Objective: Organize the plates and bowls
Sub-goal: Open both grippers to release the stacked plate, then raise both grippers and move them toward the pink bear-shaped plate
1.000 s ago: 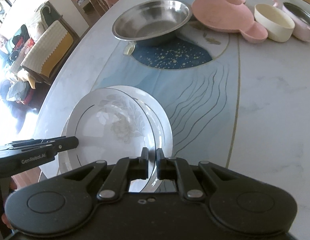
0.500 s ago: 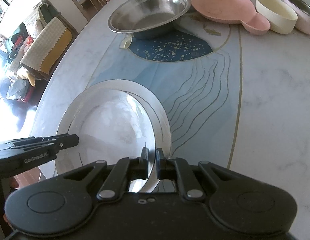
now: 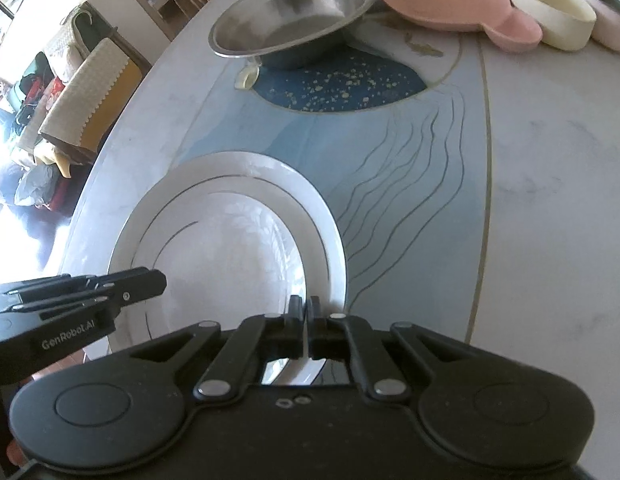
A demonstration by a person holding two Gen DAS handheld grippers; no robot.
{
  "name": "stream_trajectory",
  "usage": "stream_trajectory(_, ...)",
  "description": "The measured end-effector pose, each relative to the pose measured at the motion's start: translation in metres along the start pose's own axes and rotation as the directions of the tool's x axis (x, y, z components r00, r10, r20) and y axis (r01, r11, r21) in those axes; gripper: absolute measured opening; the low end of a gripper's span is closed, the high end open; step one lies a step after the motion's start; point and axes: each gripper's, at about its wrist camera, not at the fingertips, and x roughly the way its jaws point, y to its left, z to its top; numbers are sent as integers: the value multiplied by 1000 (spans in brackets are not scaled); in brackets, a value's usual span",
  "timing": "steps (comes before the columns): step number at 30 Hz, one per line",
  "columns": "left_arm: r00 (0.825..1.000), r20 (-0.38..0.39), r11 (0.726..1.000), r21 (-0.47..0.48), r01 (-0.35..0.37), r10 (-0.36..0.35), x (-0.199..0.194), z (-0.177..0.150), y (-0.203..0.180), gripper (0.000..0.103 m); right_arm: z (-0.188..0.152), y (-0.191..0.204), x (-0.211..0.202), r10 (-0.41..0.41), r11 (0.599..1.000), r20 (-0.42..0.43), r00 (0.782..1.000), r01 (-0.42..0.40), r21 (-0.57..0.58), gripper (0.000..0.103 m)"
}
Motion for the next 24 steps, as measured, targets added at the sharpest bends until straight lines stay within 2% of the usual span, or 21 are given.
stream_trajectory(3, 1000, 4, 1000, 1, 5, -5, -1, -1, -2, 10, 0, 2, -5, 2, 1000, 3, 1000, -2, -8, 13)
stream_trajectory(8, 1000, 27, 1000, 21, 5, -5, -8, -1, -10, 10, -3, 8, -17, 15, 999, 22, 1000, -14, -44, 19)
stream_trajectory(24, 989, 135, 991, 122, 48, -64, -44, 9, -52, 12, -6, 3, -75, 0, 996, 172, 985, 16, -89, 37)
